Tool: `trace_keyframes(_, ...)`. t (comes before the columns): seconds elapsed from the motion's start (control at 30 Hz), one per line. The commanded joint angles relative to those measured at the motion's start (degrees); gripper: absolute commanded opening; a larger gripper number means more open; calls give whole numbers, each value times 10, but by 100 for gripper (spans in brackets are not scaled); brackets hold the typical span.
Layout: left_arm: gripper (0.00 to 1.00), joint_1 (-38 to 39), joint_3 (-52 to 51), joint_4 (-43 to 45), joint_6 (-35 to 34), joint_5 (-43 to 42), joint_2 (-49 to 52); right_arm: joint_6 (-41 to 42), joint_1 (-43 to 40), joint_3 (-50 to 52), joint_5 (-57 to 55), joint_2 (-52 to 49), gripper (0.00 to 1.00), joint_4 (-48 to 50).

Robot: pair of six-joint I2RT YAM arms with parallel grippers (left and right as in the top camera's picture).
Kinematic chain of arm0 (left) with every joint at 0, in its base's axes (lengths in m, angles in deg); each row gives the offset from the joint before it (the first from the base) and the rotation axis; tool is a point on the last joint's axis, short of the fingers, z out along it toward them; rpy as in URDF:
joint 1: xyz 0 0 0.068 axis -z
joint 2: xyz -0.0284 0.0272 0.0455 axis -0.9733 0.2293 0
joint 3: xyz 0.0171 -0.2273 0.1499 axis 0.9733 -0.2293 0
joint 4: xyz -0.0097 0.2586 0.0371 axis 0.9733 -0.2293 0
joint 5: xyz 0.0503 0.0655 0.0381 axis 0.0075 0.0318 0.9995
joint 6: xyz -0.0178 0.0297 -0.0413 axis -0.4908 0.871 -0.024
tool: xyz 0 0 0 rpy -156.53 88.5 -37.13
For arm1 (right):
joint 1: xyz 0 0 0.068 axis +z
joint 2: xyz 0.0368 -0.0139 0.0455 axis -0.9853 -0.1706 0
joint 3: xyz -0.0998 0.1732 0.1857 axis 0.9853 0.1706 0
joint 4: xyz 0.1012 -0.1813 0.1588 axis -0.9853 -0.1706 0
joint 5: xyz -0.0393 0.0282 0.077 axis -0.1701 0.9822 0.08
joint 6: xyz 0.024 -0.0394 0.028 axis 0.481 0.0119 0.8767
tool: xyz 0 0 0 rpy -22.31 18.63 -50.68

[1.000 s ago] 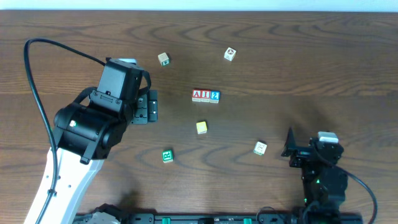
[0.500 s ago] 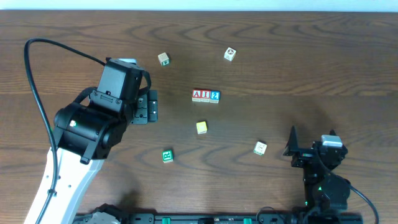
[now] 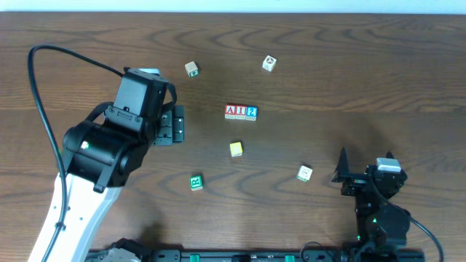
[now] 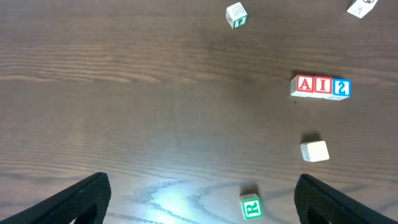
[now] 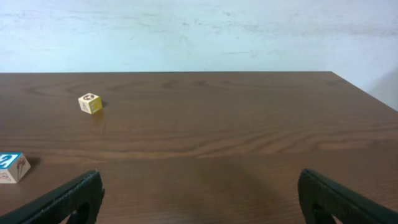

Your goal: Spell out Ai2

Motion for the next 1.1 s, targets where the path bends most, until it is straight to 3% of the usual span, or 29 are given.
trace_keyframes(0.0,95,-2,2,14,17,22,-46,-6,0,9,-8,5,99,-1)
trace_keyframes(0.1,95,-2,-20,80,46,24,-99,-6,0,9,-8,5,99,-1)
trace_keyframes(0.23,95,-4,-110,254,123,23,-205,-6,0,9,-8,5,99,-1)
trace_keyframes(0.4,95,-40,-273,498,173,7,-349,-6,0,9,-8,5,99,-1)
trace_keyframes(0.53,96,-84,-400,635,234,-39,-447,-6,0,9,-8,5,99,-1)
trace_keyframes(1.07,95,-146,-815,867,244,-72,-699,-6,0,9,-8,5,99,-1)
